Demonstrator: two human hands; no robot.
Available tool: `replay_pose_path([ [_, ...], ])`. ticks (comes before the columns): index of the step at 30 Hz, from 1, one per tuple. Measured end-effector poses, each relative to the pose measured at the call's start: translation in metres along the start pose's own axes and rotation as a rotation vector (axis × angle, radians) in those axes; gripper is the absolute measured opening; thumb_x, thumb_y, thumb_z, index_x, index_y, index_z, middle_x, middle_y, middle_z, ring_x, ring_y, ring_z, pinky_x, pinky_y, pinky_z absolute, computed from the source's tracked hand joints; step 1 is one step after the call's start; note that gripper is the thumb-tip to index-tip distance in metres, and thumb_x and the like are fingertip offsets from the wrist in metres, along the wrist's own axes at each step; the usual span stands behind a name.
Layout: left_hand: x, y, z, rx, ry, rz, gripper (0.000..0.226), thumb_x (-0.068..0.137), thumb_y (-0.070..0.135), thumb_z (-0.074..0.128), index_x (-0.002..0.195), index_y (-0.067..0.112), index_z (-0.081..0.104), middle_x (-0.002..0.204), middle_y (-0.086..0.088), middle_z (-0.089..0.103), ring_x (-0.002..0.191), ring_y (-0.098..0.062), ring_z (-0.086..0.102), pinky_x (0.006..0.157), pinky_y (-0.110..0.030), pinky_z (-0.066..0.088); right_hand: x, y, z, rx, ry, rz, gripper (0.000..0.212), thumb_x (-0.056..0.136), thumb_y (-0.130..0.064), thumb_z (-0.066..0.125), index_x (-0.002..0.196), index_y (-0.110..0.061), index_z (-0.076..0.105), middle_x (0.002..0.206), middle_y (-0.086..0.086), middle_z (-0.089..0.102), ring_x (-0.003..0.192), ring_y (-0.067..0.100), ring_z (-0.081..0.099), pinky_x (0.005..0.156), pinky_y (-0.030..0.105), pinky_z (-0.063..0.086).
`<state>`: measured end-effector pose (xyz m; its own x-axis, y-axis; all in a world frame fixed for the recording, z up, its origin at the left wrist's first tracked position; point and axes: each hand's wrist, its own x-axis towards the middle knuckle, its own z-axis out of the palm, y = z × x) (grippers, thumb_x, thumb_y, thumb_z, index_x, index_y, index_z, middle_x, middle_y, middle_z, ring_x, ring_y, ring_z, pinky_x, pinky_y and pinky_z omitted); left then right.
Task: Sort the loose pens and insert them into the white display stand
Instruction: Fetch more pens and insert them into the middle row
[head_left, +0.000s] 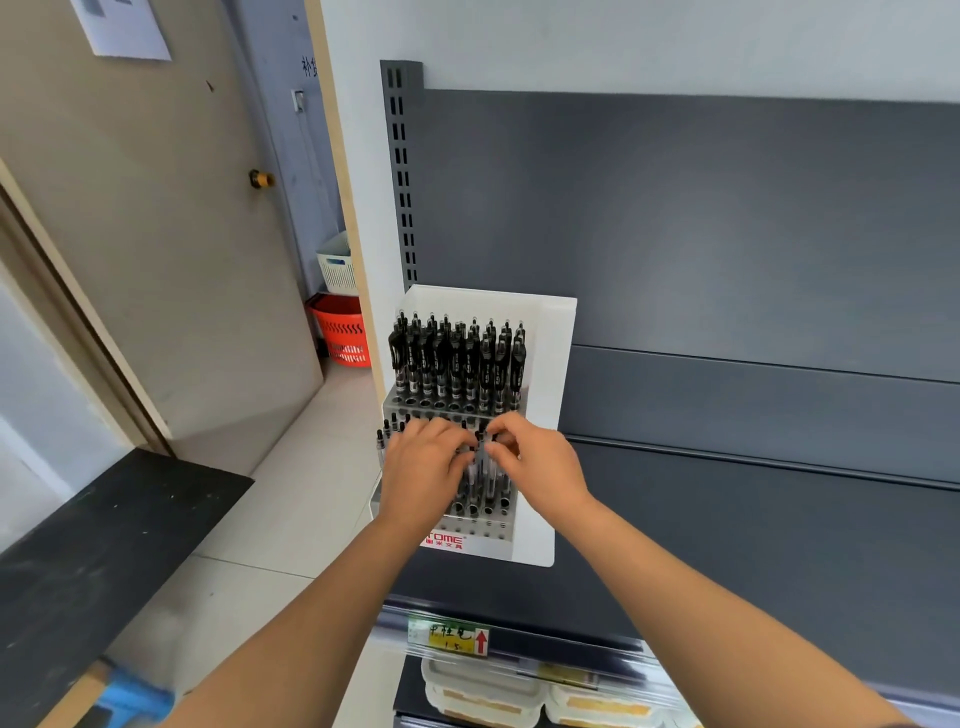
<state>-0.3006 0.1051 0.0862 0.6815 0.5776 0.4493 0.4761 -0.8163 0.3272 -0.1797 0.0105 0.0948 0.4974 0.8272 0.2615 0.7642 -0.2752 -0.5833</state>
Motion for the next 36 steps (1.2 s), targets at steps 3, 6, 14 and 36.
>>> replay_pose_path([
  [3,0.000,-0.005,-0.002,-0.003,-0.009,0.031,0.020,0.090,0.029,0.058,0.109,0.028,0.066,0.105,0.009,0.062,0.100,-0.015,0.049,0.085,-0.030,0.034,-0.001,0.005,0.006,-0.148,0.070,-0.025,0.014,0.093,-0.037,0.055,0.101,-0.027,0.060,0.088,-0.010,0.066,0.091,0.012,0.055,0.067,0.030,0.045],
  [6,0.000,-0.009,-0.004,0.005,-0.012,0.060,0.022,0.090,0.027,0.060,0.110,0.027,0.067,0.104,0.007,0.062,0.099,-0.017,0.050,0.083,-0.030,0.033,-0.002,0.004,0.011,-0.261,0.152,-0.138,0.014,0.090,-0.035,0.060,0.092,-0.024,0.069,0.088,-0.009,0.065,0.092,0.017,0.049,0.069,0.027,0.040],
  [14,0.003,-0.014,-0.002,-0.004,-0.034,0.088,0.020,0.090,0.028,0.059,0.108,0.028,0.067,0.107,0.008,0.060,0.106,-0.017,0.049,0.093,-0.032,0.029,0.006,0.001,0.013,-0.330,0.158,-0.161,0.017,0.090,-0.029,0.062,0.097,-0.017,0.071,0.107,0.000,0.058,0.102,0.025,0.048,0.081,0.034,0.041],
  [36,0.012,-0.038,-0.011,-0.106,-0.056,0.140,0.015,0.090,0.028,0.058,0.102,0.033,0.066,0.105,0.016,0.058,0.107,-0.013,0.048,0.089,-0.028,0.021,-0.004,-0.012,0.009,-0.293,0.102,-0.063,0.021,0.094,-0.029,0.054,0.110,-0.021,0.065,0.110,-0.004,0.058,0.103,0.020,0.050,0.086,0.030,0.043],
])
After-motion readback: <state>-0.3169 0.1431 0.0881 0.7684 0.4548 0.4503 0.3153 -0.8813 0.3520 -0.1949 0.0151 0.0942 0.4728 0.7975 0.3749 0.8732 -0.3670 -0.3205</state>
